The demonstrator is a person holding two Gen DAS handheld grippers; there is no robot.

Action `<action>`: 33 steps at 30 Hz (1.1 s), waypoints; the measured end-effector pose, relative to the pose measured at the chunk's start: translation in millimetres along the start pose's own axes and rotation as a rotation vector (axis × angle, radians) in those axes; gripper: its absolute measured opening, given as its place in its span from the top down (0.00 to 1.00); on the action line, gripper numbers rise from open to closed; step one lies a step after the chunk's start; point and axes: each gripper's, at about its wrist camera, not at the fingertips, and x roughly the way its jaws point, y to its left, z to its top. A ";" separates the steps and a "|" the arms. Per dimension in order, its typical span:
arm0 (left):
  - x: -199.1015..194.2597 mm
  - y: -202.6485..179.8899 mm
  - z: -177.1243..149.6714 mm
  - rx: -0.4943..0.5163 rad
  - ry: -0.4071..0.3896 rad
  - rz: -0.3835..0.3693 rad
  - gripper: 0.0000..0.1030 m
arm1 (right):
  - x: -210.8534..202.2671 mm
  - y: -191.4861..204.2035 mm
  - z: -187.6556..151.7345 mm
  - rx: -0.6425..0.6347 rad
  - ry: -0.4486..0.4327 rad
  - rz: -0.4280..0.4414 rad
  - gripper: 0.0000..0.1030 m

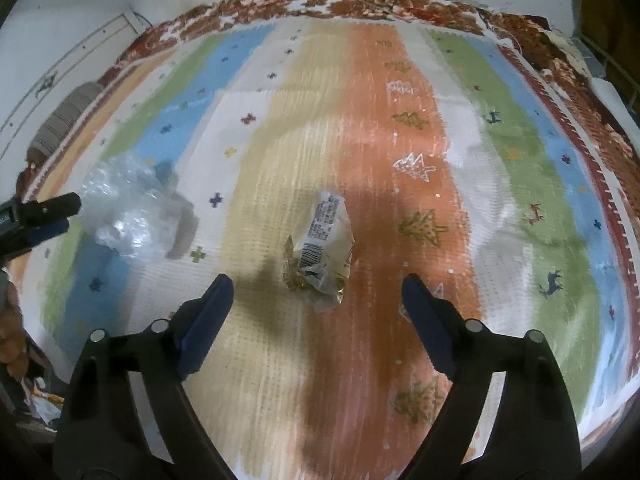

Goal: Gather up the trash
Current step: 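Move both tools back over the clear plastic bag and cream wrapper, then grasp the clear plastic bag with the left tool while the right tool grasps the cream wrapper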

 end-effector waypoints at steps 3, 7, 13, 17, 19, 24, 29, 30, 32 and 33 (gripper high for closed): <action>5.3 -2.6 0.6 0.037 -0.007 -0.024 0.32 | 10.6 -1.0 2.3 0.004 0.017 -0.013 0.30; 19.0 -4.5 -1.7 0.052 0.020 -0.020 0.35 | 17.4 -1.3 5.2 -0.009 0.028 0.000 0.44; 26.2 -6.4 -3.9 0.045 0.034 -0.036 0.68 | 27.2 2.1 1.4 -0.037 0.054 0.025 0.74; 19.3 -3.9 -5.1 0.054 -0.006 0.016 0.87 | 24.4 1.9 -0.5 -0.033 0.045 0.019 0.89; 14.0 -0.8 -2.7 0.045 -0.023 0.021 0.91 | 21.6 3.5 -0.9 -0.037 0.036 0.026 0.90; -4.2 3.0 2.1 0.039 -0.043 0.004 0.92 | 10.7 8.4 -4.7 -0.055 0.024 0.045 0.90; -22.4 -3.1 -0.5 0.073 -0.047 -0.020 0.92 | -9.2 20.4 -8.8 -0.096 0.003 0.060 0.90; -25.2 -4.5 -1.2 0.078 -0.045 -0.023 0.92 | -13.6 22.7 -9.7 -0.097 0.002 0.071 0.90; -30.0 -7.4 -4.1 0.089 -0.043 -0.025 0.92 | -17.9 25.2 -11.7 -0.082 0.017 0.095 0.90; -33.9 -8.6 -5.9 0.095 -0.047 -0.025 0.92 | -20.3 26.3 -13.2 -0.071 0.023 0.104 0.90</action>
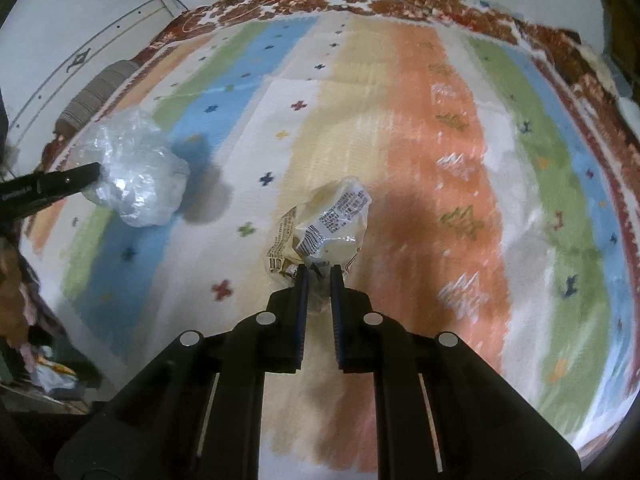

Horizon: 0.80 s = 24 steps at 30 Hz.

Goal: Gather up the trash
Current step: 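Grasp the clear plastic bag with the left tool while the right tool grasps the cream wrapper, then lift the plastic bag and cream wrapper and carry them over the bin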

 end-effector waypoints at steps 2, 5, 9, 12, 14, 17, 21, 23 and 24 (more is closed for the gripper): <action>-6.0 -2.3 -3.3 0.001 0.002 0.006 0.92 | -5.1 4.5 -2.1 -0.006 -0.001 0.006 0.90; -13.3 -4.6 -4.6 -0.010 0.003 -0.001 0.92 | -15.7 12.4 -4.4 -0.036 -0.015 -0.002 0.90; -30.6 -11.1 -7.4 0.005 -0.010 -0.021 0.92 | -33.1 18.7 -6.7 -0.036 -0.031 0.007 0.90; -45.8 -17.4 -11.7 0.032 -0.018 -0.037 0.92 | -47.6 26.2 -10.8 -0.050 -0.041 0.024 0.90; -55.2 -22.9 -15.5 0.055 -0.026 -0.039 0.92 | -60.3 34.2 -16.1 -0.069 -0.047 0.029 0.90; -72.6 -29.0 -22.2 0.072 -0.035 -0.055 0.92 | -78.5 42.3 -22.5 -0.080 -0.063 0.045 0.90; -91.6 -29.4 -30.9 0.027 -0.029 -0.115 0.92 | -107.1 52.3 -31.8 -0.077 -0.089 0.078 0.90; -100.1 -31.9 -37.0 0.017 -0.027 -0.140 0.92 | -117.7 56.2 -36.8 -0.079 -0.094 0.087 0.90; -105.4 -35.5 -41.1 0.029 -0.027 -0.145 0.92 | -122.4 57.7 -39.6 -0.084 -0.096 0.086 0.90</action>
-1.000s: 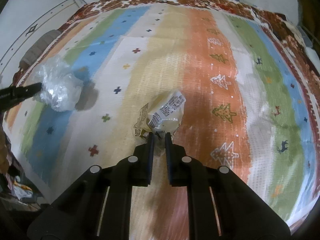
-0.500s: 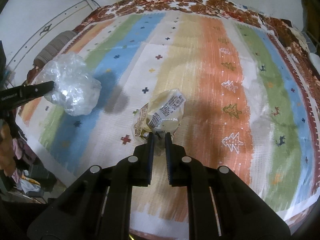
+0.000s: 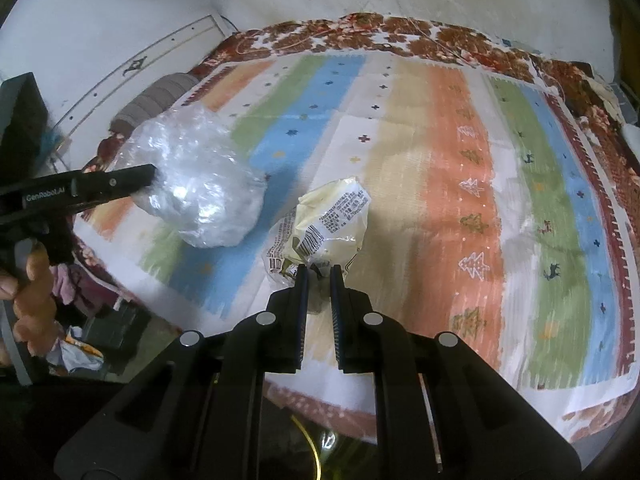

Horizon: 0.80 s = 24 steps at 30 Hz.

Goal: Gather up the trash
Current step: 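Lift the plastic bag and cream wrapper and carry them over the bin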

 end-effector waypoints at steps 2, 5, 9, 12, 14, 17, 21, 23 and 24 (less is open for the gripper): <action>-7.7 -6.7 -5.4 0.023 -0.005 -0.001 0.92 | -11.3 4.7 -5.7 -0.004 -0.003 -0.004 0.90; -21.8 -10.6 -12.9 0.025 -0.013 -0.024 0.92 | -29.5 9.9 -13.9 0.021 -0.012 0.028 0.90; -41.5 -14.0 -23.7 0.032 -0.033 -0.043 0.92 | -46.8 18.4 -25.8 0.012 -0.028 0.041 0.90; -50.3 -18.6 -35.4 0.070 -0.042 -0.019 0.92 | -54.4 20.8 -38.8 0.020 -0.018 0.040 0.90; -55.1 -20.5 -43.2 0.084 -0.037 -0.021 0.92 | -56.6 22.6 -46.1 0.029 -0.005 0.047 0.90; -64.8 -22.5 -55.9 0.104 -0.037 -0.008 0.92 | -65.3 28.1 -57.9 0.025 -0.008 0.036 0.90; -82.7 -29.6 -75.1 0.126 -0.071 -0.027 0.92 | -78.6 34.7 -70.3 0.018 -0.033 0.043 0.90; -89.6 -34.2 -86.2 0.151 -0.085 -0.014 0.92 | -82.2 38.7 -78.6 0.021 -0.032 0.049 0.90; -92.6 -35.5 -91.7 0.163 -0.085 -0.013 0.92 | -83.8 41.2 -82.9 0.019 -0.031 0.053 0.90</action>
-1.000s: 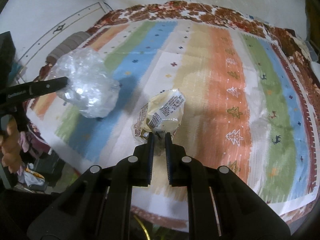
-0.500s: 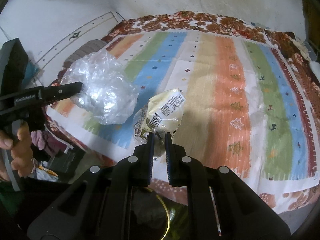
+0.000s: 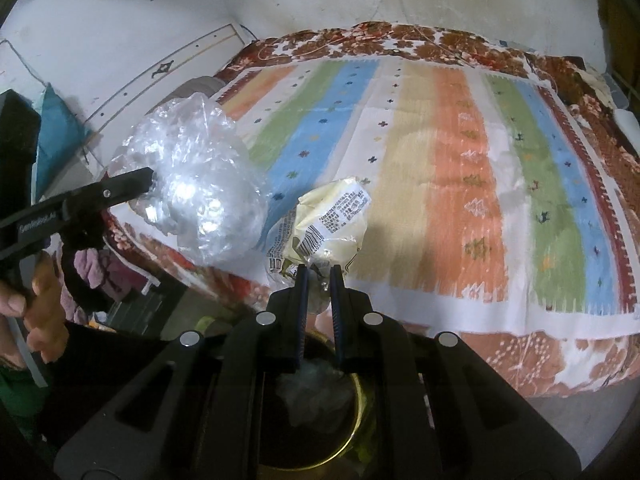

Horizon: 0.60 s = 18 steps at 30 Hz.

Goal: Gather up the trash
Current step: 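Lift the plastic bag and cream wrapper and carry them over the bin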

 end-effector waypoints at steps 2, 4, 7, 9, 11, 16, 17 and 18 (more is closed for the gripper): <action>-5.5 -1.5 -7.9 0.003 0.000 0.001 0.92 | -3.0 5.0 -6.5 -0.008 -0.004 -0.001 0.90; -8.0 -0.7 -14.6 0.000 0.009 -0.004 0.92 | -7.4 10.8 -13.5 -0.028 -0.015 -0.021 0.90; -11.1 2.3 -25.7 -0.011 0.031 0.008 0.92 | -13.2 18.0 -22.7 -0.047 -0.025 -0.027 0.90; -13.4 3.4 -33.4 -0.009 0.045 0.018 0.92 | -14.7 19.7 -31.7 -0.040 -0.020 -0.023 0.90; -15.7 4.5 -41.1 -0.008 0.058 0.026 0.92 | -15.4 19.7 -40.7 -0.026 -0.009 -0.014 0.90; -16.2 -2.6 -63.2 0.029 0.113 0.043 0.92 | -13.9 30.9 -72.1 -0.005 0.026 0.015 0.90; -15.1 -4.4 -67.9 0.039 0.130 0.049 0.92 | -11.7 34.0 -79.8 -0.007 0.042 0.015 0.90; -12.8 -5.4 -75.4 0.044 0.157 0.056 0.92 | -9.8 35.7 -84.8 -0.007 0.054 0.016 0.90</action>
